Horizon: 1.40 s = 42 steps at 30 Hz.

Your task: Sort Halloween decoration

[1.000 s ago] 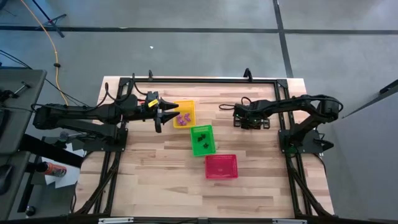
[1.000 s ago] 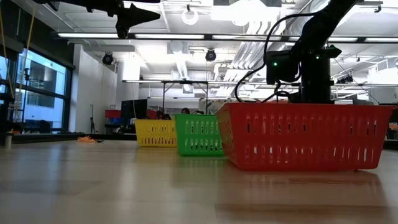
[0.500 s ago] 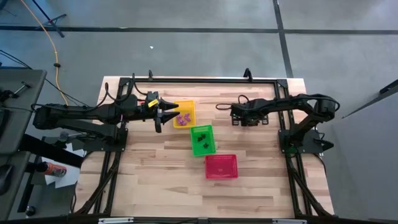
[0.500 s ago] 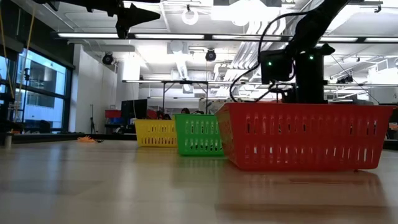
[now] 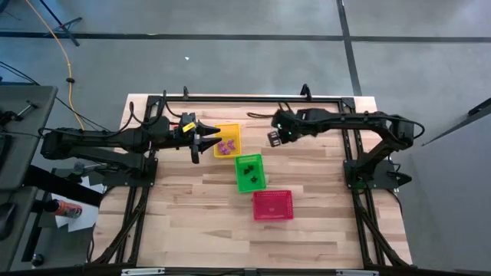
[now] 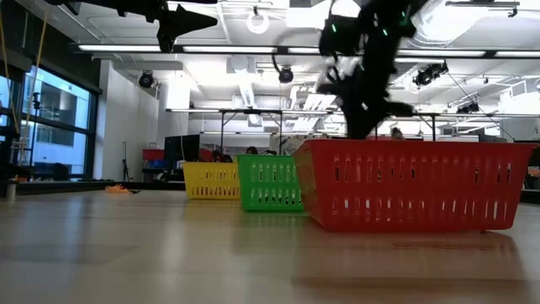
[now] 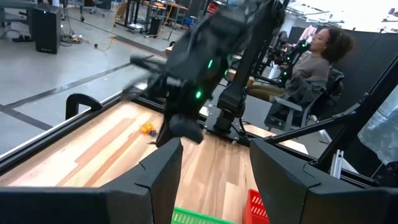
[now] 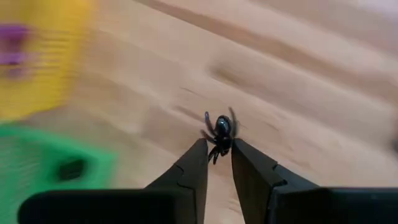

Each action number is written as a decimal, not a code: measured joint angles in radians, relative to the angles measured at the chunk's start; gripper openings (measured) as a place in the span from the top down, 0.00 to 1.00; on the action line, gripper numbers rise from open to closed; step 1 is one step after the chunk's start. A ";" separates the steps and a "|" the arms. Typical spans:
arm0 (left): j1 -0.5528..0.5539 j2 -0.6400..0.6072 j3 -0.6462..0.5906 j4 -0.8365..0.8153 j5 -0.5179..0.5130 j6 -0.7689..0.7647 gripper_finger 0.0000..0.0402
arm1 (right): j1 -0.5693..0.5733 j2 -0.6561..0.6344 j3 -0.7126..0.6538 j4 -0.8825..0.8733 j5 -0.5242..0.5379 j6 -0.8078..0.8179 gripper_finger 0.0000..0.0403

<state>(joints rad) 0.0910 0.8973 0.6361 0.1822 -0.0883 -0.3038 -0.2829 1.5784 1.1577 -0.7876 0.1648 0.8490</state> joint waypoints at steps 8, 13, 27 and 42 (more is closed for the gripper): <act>0.000 0.000 0.000 0.002 0.000 -0.002 0.55 | 0.044 -0.002 0.245 0.007 -0.167 -0.357 0.84; 0.000 0.000 0.000 0.002 0.000 -0.009 0.55 | 0.094 -0.003 0.326 0.009 -0.245 -0.490 0.83; 0.000 0.000 0.000 0.002 0.000 -0.063 0.55 | 0.017 0.079 0.326 -0.042 -0.196 -0.370 0.83; 0.000 0.000 0.000 0.002 0.000 -0.138 0.55 | -0.075 0.417 0.326 -0.035 -0.330 -0.226 0.83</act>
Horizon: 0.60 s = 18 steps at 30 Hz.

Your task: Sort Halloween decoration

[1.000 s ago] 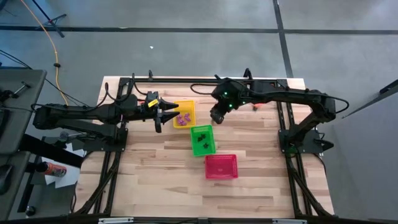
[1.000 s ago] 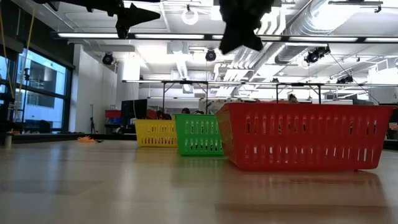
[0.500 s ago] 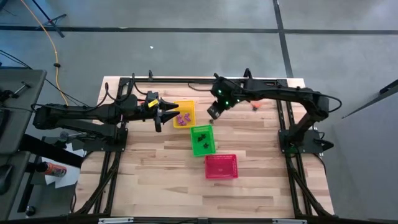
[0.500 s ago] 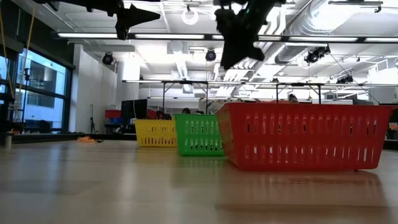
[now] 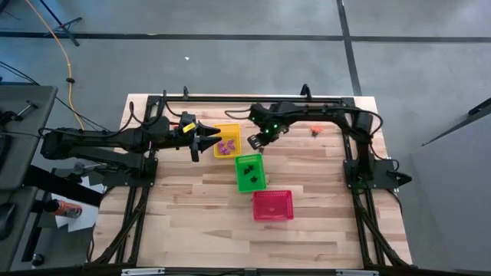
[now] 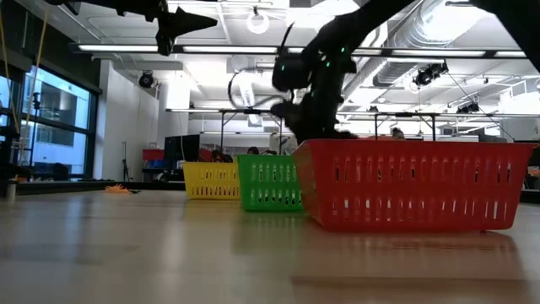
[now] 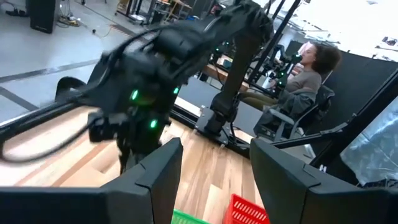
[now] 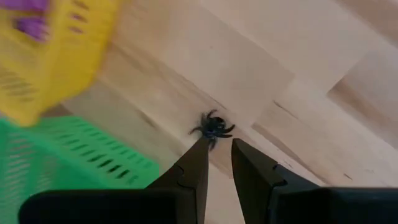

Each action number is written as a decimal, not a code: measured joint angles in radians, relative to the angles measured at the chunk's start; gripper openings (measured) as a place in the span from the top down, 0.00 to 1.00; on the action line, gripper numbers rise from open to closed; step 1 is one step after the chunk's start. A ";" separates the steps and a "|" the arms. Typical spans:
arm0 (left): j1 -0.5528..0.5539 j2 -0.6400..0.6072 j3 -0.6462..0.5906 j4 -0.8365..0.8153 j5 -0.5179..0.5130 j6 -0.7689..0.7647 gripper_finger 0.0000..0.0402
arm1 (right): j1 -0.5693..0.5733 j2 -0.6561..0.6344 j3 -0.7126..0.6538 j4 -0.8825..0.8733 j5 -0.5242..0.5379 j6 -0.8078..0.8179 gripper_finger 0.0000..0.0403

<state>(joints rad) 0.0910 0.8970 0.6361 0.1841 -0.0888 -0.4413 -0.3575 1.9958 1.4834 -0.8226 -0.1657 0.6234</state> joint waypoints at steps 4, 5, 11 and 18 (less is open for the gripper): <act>0.000 0.000 0.000 0.000 0.000 -0.004 0.55 | -0.014 0.024 -0.008 0.007 0.008 -0.019 0.83; 0.000 0.000 0.000 0.000 0.000 -0.004 0.55 | -0.022 0.021 -0.018 0.029 0.010 -0.020 0.83; 0.000 0.000 0.000 0.000 0.000 -0.004 0.55 | -0.068 -0.036 -0.185 0.123 -0.048 -0.021 0.83; 0.000 0.000 0.000 -0.001 -0.012 -0.004 0.55 | -0.080 -0.126 -0.320 0.346 -0.131 0.093 0.84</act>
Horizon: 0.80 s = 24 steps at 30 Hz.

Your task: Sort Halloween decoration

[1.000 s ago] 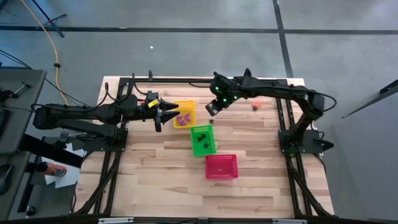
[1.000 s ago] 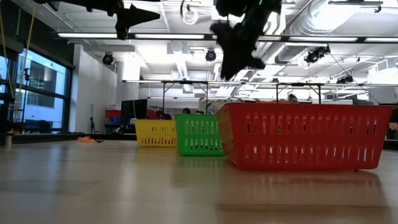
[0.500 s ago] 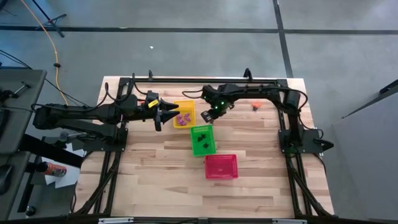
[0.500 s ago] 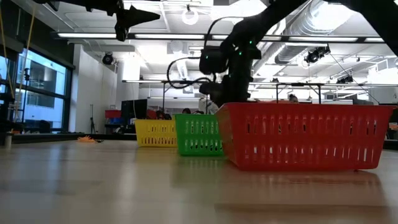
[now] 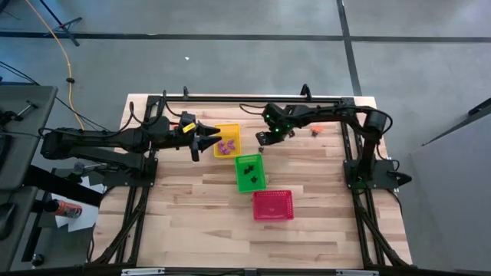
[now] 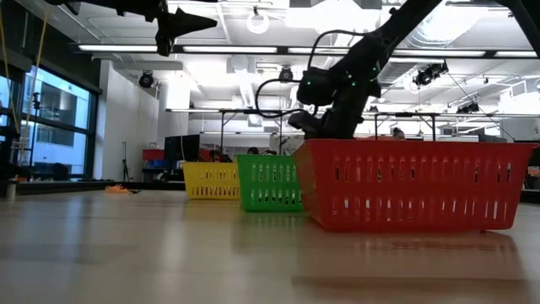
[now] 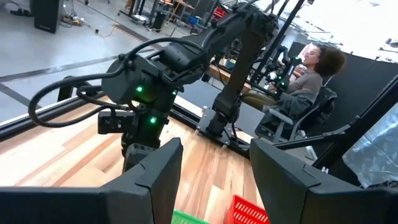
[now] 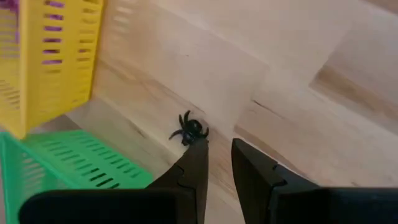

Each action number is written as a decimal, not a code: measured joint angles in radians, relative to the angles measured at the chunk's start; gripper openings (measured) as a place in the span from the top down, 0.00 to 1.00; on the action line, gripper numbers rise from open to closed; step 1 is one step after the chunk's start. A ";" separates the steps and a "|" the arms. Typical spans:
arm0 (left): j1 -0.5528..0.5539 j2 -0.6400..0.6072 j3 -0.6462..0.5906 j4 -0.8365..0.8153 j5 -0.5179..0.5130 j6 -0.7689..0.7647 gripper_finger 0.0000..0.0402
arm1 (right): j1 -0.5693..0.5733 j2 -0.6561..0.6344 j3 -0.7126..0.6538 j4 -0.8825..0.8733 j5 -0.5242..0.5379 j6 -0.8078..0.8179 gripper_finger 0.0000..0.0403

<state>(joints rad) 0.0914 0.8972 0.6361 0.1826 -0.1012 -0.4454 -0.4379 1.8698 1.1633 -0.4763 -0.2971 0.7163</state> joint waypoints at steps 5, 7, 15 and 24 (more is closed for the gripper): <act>0.001 0.000 0.000 0.001 -0.001 0.000 0.55 | 0.027 0.001 0.000 0.042 -0.002 0.015 0.84; 0.001 0.000 0.000 0.002 -0.001 0.000 0.55 | 0.036 0.001 0.000 0.068 -0.003 0.013 0.83; 0.001 0.000 0.000 0.002 -0.013 0.000 0.55 | 0.041 0.001 -0.015 0.072 0.056 0.048 0.76; 0.001 0.000 0.000 0.002 -0.013 -0.001 0.55 | 0.055 0.003 -0.017 0.089 0.097 0.102 0.63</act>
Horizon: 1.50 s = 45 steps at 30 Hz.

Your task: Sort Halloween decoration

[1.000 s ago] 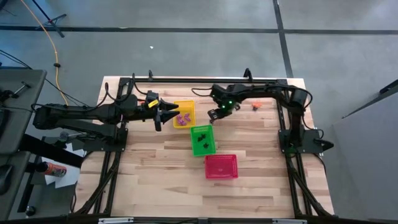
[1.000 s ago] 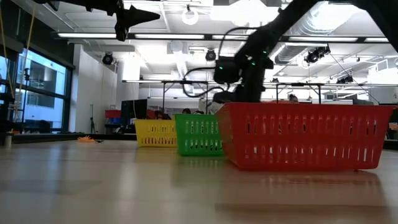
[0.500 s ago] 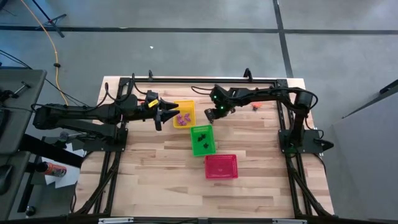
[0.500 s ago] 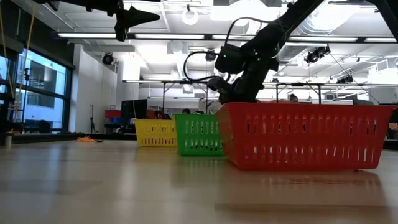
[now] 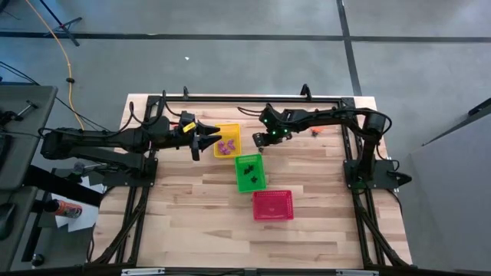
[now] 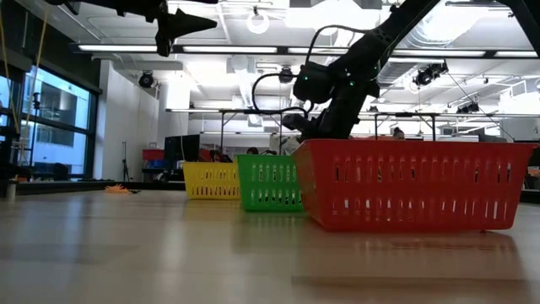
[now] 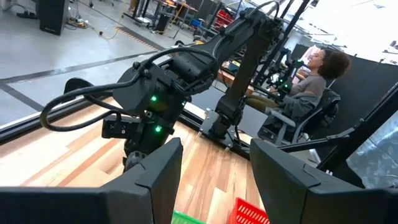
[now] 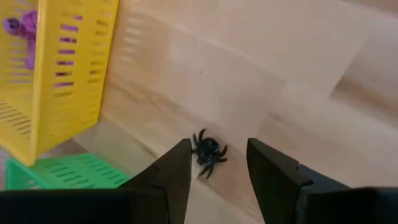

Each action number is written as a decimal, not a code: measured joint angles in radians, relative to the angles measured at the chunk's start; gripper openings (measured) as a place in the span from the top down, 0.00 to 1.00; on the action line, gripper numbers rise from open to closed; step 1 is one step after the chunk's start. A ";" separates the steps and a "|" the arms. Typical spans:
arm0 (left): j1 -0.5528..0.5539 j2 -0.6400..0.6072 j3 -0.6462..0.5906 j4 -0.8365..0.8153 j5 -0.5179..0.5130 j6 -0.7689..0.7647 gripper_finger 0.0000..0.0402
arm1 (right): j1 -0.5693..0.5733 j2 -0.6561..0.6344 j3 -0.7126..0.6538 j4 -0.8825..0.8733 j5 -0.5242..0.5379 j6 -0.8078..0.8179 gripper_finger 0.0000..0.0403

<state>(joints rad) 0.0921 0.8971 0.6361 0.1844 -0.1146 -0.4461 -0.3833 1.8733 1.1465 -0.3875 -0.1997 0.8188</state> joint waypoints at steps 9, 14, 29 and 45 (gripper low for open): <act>0.000 0.000 0.000 -0.001 0.000 -0.018 0.55 | 0.049 0.049 0.001 0.015 0.027 0.080 0.63; 0.000 0.000 0.000 -0.002 -0.001 -0.023 0.55 | 0.052 0.049 0.001 0.016 0.058 0.112 0.63; 0.000 0.000 0.000 -0.002 0.000 -0.023 0.55 | 0.072 0.053 0.000 0.015 0.172 0.045 0.99; 0.000 0.000 0.000 -0.006 0.000 -0.023 0.55 | 0.065 -0.039 0.004 -0.049 0.229 -0.039 1.00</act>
<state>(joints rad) 0.0921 0.8970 0.6361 0.1787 -0.1150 -0.4690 -0.3185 1.8341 1.1506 -0.4368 0.0298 0.7796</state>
